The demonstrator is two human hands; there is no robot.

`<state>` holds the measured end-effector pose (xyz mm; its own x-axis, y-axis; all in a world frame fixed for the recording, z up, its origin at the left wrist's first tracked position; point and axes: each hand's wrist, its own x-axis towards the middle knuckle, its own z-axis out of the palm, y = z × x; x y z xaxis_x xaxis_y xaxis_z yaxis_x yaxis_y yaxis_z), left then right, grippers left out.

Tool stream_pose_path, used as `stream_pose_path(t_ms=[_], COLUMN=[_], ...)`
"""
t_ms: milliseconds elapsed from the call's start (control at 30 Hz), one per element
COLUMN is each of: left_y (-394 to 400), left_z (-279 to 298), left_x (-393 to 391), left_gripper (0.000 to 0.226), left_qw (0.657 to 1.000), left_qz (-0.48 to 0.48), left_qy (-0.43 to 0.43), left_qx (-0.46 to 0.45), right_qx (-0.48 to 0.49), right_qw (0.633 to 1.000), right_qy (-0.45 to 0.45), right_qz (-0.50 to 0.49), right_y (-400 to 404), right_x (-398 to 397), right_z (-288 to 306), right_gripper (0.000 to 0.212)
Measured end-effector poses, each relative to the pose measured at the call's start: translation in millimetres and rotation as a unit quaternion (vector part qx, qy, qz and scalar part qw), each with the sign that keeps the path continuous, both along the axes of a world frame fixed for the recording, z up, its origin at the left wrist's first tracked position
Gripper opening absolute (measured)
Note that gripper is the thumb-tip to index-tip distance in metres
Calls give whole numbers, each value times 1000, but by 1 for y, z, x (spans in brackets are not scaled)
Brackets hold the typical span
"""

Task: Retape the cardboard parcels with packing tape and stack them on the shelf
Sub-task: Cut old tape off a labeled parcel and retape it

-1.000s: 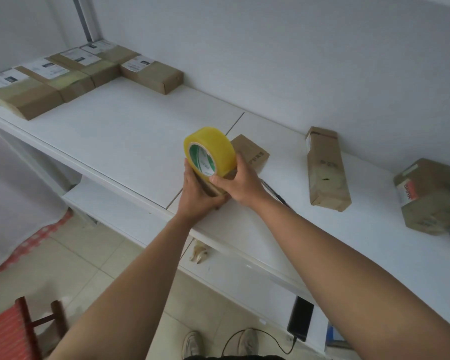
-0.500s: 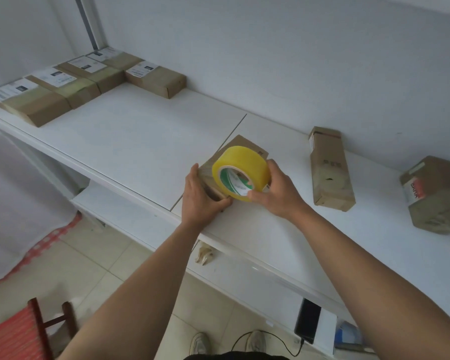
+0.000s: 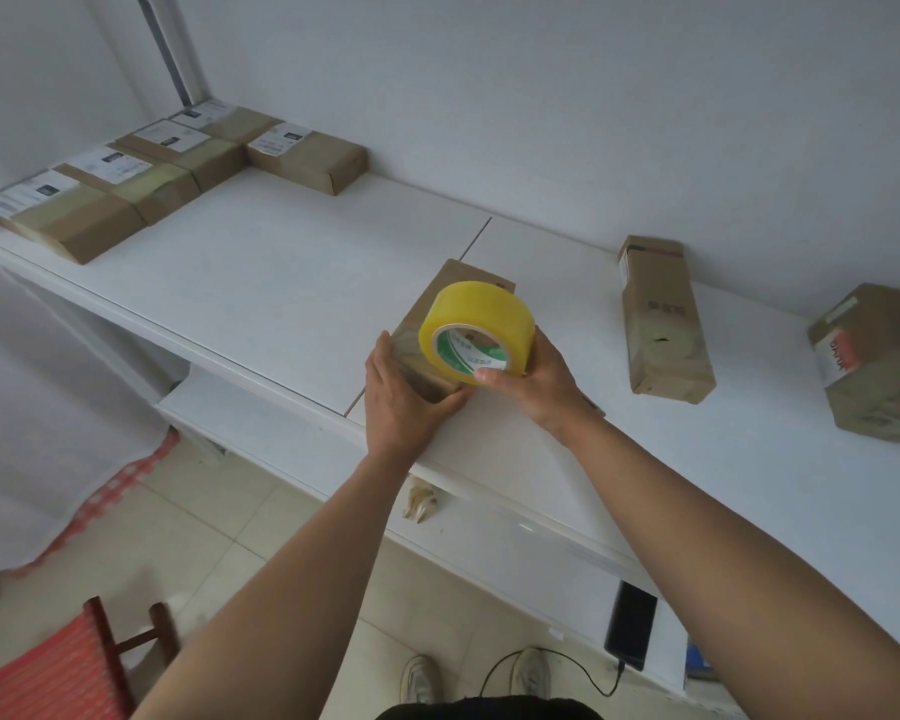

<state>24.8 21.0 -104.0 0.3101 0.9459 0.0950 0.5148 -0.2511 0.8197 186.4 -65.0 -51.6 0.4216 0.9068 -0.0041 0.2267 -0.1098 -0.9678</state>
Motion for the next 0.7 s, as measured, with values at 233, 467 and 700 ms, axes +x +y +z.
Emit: stream_pose_path(t_ms=[233,467,700], left_y=[0,-4,-6], left_z=[2,1,2], left_x=[2,3,-1], left_gripper=[127,117,115], left_qw=[1000,999,1000], left_qz=[23,31,21], left_qy=[-15,-15,-1], left_qx=[-12,8,23], right_qx=[-23,-20,-38], right_qw=[993,986,980], right_qy=[-107,-146,-187], right_qz=[-45,-72,-54], right_y=[-16,-44,-47], right_x=[2,12,6], right_z=[27,34,33], right_gripper=[30,32,45])
